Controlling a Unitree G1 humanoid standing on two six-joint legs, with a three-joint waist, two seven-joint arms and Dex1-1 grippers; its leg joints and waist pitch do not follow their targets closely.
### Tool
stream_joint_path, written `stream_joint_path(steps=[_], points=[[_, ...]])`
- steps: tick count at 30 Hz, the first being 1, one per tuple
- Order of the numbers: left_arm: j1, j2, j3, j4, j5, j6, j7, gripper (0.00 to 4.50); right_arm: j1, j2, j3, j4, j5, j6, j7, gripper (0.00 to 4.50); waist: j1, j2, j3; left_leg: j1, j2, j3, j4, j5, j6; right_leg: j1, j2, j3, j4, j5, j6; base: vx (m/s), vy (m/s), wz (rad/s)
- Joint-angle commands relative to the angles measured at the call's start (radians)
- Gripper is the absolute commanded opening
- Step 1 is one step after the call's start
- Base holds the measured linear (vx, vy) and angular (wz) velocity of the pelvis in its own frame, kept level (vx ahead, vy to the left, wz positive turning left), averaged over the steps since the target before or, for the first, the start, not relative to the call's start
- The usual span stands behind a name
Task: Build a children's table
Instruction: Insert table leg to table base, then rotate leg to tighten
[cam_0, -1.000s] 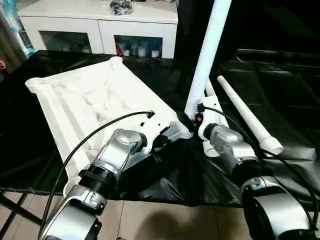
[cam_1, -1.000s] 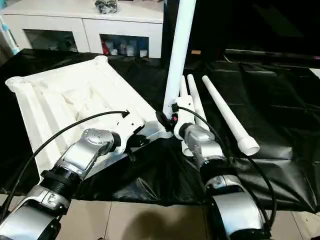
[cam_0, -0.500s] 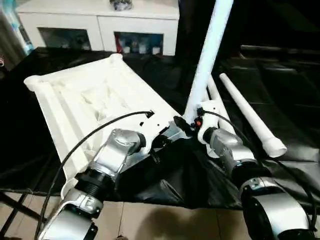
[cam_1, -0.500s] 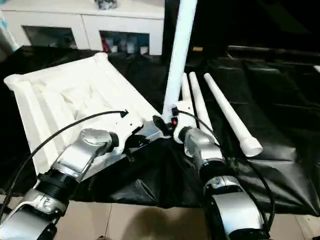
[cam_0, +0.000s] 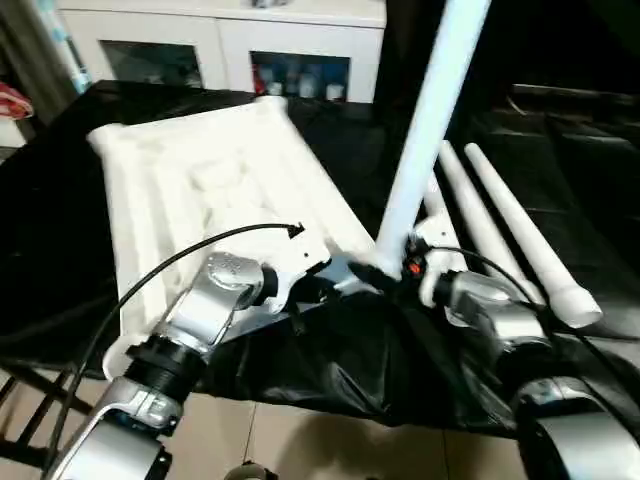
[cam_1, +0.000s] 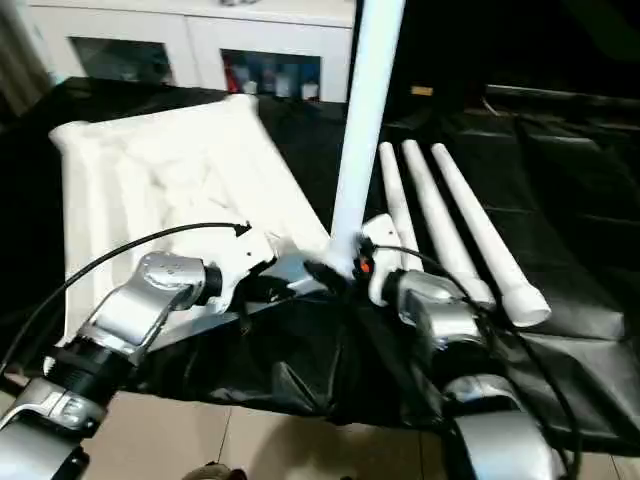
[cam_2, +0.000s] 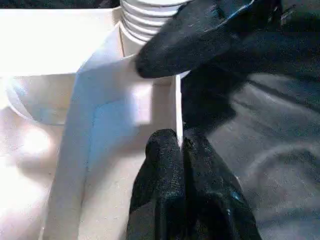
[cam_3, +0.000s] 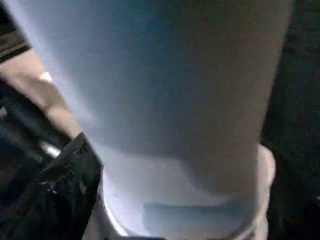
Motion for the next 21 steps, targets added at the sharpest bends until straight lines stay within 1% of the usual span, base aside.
stream_joint_path(steps=[1, 2, 3, 4, 6, 8, 11, 12, 14, 16, 17, 21], points=[[-0.019, -0.017, -0.029, -0.059, -0.05, -0.051, -0.07, 0.0, 0.028, 0.004, 0.062, 0.0, -0.042, 0.008, 0.053, 4.29, 0.0, 0.006, -0.066, 0.018, 0.086, -0.032, -0.057, -0.105, 0.099, 0.057, -0.112, 0.066, -0.051, -0.073, -0.236, 0.0, 0.0, 0.0], [-0.021, -0.013, -0.032, -0.058, -0.05, -0.055, -0.078, 0.0, 0.031, 0.0, 0.064, -0.006, -0.042, 0.004, 0.061, 4.29, -0.001, 0.007, -0.066, 0.017, 0.087, -0.033, -0.059, -0.119, 0.084, 0.057, -0.112, 0.066, -0.051, -0.098, -0.233, 0.0, 0.0, 0.0], [-0.023, -0.007, -0.035, -0.056, -0.05, -0.061, -0.089, 0.0, 0.034, -0.005, 0.067, -0.014, -0.042, -0.001, 0.069, 4.29, -0.001, 0.008, -0.065, 0.019, 0.087, -0.033, -0.059, -0.128, 0.077, 0.055, -0.112, 0.067, -0.053, -0.111, -0.23, 0.0, 0.0, 0.0], [-0.026, -0.001, -0.038, -0.05, -0.048, -0.067, -0.099, 0.0, 0.038, -0.012, 0.071, -0.024, -0.043, -0.008, 0.077, 4.29, -0.001, 0.005, -0.063, 0.018, 0.085, -0.034, -0.059, -0.142, 0.063, 0.057, -0.113, 0.067, -0.057, -0.146, -0.22, 0.0, 0.0, 0.0], [-0.031, 0.005, -0.04, -0.041, -0.046, -0.076, -0.109, 0.0, 0.042, -0.019, 0.074, -0.036, -0.044, -0.014, 0.085, 4.29, -0.002, 0.005, -0.063, 0.019, 0.085, -0.034, -0.059, -0.148, 0.056, 0.054, -0.113, 0.068, -0.057, -0.16, -0.217, 0.0, 0.0, 0.0], [-0.037, 0.012, -0.042, -0.026, -0.04, -0.088, -0.12, 0.0, 0.049, -0.028, 0.077, -0.054, -0.047, -0.022, 0.095, 4.29, -0.001, 0.004, -0.063, 0.019, 0.083, -0.033, -0.058, -0.153, 0.054, 0.055, -0.113, 0.069, -0.059, -0.176, -0.209, 0.0, 0.0, 0.0], [-0.047, 0.027, -0.045, -0.002, -0.034, -0.11, -0.147, 0.0, 0.068, -0.049, 0.081, -0.101, -0.043, -0.022, 0.129, 4.29, 0.001, 0.003, -0.065, 0.017, 0.082, -0.033, -0.056, -0.139, 0.057, 0.055, -0.111, 0.068, -0.056, -0.167, -0.203, 0.0, 0.0, 0.0], [-0.047, 0.027, -0.045, -0.002, -0.034, -0.11, -0.147, 0.0, 0.068, -0.049, 0.081, -0.101, -0.043, -0.022, 0.129, 4.29, 0.003, 0.004, -0.066, 0.018, 0.082, -0.034, -0.055, -0.134, 0.06, 0.055, -0.111, 0.068, -0.055, -0.159, -0.202, 0.0, 0.0, 0.0], [-0.054, 0.04, -0.048, 0.015, -0.034, -0.122, -0.169, 0.0, 0.087, -0.068, 0.083, -0.144, -0.042, -0.024, 0.153, 4.29, 0.006, 0.007, -0.066, 0.018, 0.082, -0.034, -0.054, -0.126, 0.064, 0.055, -0.11, 0.067, -0.054, -0.142, -0.202, 0.0, 0.0, 0.0], [-0.055, 0.044, -0.049, 0.019, -0.034, -0.126, -0.173, 0.0, 0.091, -0.072, 0.084, -0.153, -0.042, -0.027, 0.155, 4.29, 0.007, 0.006, -0.068, 0.018, 0.083, -0.034, -0.053, -0.119, 0.068, 0.054, -0.109, 0.067, -0.05, -0.118, -0.208, 0.0, 0.0, 0.0], [-0.056, 0.047, -0.05, 0.022, -0.034, -0.127, -0.178, 0.0, 0.096, -0.079, 0.083, -0.164, -0.043, -0.035, 0.155, 4.29, 0.007, 0.007, -0.068, 0.017, 0.083, -0.034, -0.053, -0.121, 0.068, 0.055, -0.11, 0.066, -0.05, -0.117, -0.212, 0.0, 0.0, 0.0], [-0.055, 0.052, -0.052, 0.026, -0.033, -0.129, -0.186, 0.0, 0.104, -0.09, 0.082, -0.184, -0.038, -0.045, 0.158, 4.29, 0.007, 0.006, -0.068, 0.017, 0.082, -0.034, -0.052, -0.127, 0.063, 0.057, -0.112, 0.067, -0.051, -0.131, -0.213, 0.0, 0.0, 0.0]])
